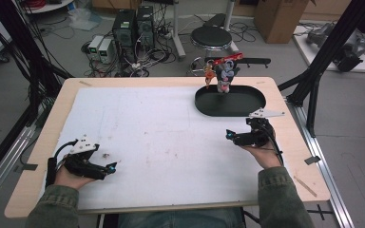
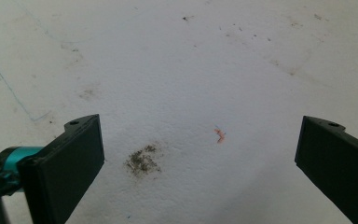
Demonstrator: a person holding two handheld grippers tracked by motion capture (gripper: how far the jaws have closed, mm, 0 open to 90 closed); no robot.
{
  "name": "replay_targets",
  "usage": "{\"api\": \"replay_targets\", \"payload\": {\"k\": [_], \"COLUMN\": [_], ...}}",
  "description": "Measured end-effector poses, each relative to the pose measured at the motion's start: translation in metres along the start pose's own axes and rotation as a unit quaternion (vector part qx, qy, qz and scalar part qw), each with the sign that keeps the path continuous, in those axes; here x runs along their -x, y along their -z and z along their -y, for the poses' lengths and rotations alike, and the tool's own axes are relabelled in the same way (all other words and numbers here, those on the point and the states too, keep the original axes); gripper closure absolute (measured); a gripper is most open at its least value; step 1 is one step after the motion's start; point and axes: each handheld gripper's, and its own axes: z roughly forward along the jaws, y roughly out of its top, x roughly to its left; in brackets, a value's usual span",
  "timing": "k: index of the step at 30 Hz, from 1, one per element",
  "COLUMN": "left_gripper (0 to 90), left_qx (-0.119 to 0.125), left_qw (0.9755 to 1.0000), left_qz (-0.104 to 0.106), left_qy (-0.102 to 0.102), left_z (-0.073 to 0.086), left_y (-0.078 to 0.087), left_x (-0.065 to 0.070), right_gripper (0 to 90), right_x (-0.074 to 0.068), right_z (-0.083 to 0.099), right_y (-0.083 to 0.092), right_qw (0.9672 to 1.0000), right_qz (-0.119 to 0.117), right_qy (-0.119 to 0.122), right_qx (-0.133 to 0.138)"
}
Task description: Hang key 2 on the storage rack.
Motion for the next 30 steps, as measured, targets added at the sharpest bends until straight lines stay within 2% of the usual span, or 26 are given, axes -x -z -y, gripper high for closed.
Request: {"api": "replay_targets", "payload": {"k": [6,11,16,23,30], "left_gripper": [1.7,1.7,1.7,1.7,1.7], "left_qx": [-0.002,0.0,0.003,0.0,0.005], "left_qw": [1.0,1.0,1.0,1.0,1.0], "left_qz": [-0.001,-0.003,-0.002,-0.002,-0.004], "left_qy": [0.001,-0.001,0.004,0.004,0.005], "left_z": [0.0,0.0,0.001,0.001,0.001], "left_y": [0.0,0.001,0.002,0.002,0.003], "left_x": [0.0,0.0,0.0,0.0,0.001], "right_gripper": [0.5,0.5,0.5,0.5,0.5], "right_x": [0.003,0.003,0.003,0.005,0.01], "right_z": [0.014,0.023,0.031,0.041,0.052], "right_y": [0.004,0.007,0.01,0.015,0.019], "right_qw": [0.9999,0.9999,0.9994,0.9987,0.9979], "right_qz": [-0.009,-0.013,-0.016,-0.016,-0.019], "right_qy": [-0.01,-0.007,-0.007,0.019,0.017], "right_qx": [-0.003,-0.008,-0.03,-0.045,-0.059]}}
